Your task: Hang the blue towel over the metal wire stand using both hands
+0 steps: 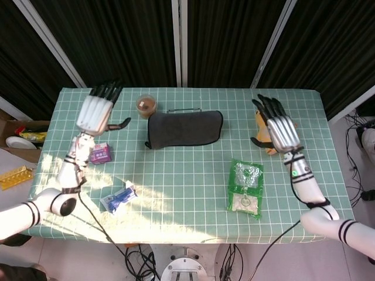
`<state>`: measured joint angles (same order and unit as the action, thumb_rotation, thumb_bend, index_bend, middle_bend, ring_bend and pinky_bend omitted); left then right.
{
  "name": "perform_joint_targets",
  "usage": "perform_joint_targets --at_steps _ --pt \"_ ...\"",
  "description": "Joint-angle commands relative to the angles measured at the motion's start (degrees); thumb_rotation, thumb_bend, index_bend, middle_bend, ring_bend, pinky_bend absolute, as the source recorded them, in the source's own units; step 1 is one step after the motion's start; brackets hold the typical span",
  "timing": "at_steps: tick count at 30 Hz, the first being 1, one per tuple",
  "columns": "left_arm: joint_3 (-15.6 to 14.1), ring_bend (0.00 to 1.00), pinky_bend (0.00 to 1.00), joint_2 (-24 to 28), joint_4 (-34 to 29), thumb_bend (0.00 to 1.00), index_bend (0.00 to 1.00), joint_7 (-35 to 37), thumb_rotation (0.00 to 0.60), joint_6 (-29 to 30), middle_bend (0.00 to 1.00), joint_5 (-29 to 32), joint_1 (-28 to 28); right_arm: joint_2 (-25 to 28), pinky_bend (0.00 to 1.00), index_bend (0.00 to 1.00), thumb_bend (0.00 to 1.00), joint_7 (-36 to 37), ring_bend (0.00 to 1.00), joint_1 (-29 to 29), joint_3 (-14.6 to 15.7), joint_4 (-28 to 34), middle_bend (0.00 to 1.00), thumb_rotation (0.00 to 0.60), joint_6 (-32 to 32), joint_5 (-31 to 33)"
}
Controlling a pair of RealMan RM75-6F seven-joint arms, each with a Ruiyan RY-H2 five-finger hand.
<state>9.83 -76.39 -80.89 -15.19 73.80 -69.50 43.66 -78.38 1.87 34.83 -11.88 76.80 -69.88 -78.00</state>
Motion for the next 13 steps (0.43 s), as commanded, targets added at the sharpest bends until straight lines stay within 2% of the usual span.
perform_joint_targets --at_steps 1,6,13 --pt "-12.8 0.09 0.18 4.4 -8.4 0.21 0.09 1.4 0.341 16.1 0.08 -10.0 -17.8 1.2 0.00 0.00 0.15 -11.3 0.00 -16.2 10.7 4.3 0.00 0.600 -15.3 -4.5" --pt "-16.9 0.09 0.18 3.9 -6.7 0.21 0.08 4.5 0.305 20.1 0.08 -10.7 -26.0 1.4 0.00 0.00 0.15 -6.5 0.00 -24.3 15.3 4.0 0.00 0.600 -20.5 -5.3" --pt "-18.0 0.09 0.18 3.0 -3.2 0.21 0.07 7.6 0.305 23.1 0.08 -13.0 -32.0 0.6 0.00 0.00 0.17 -1.6 0.00 -27.9 15.2 -0.7 0.00 0.600 -22.5 -6.3"
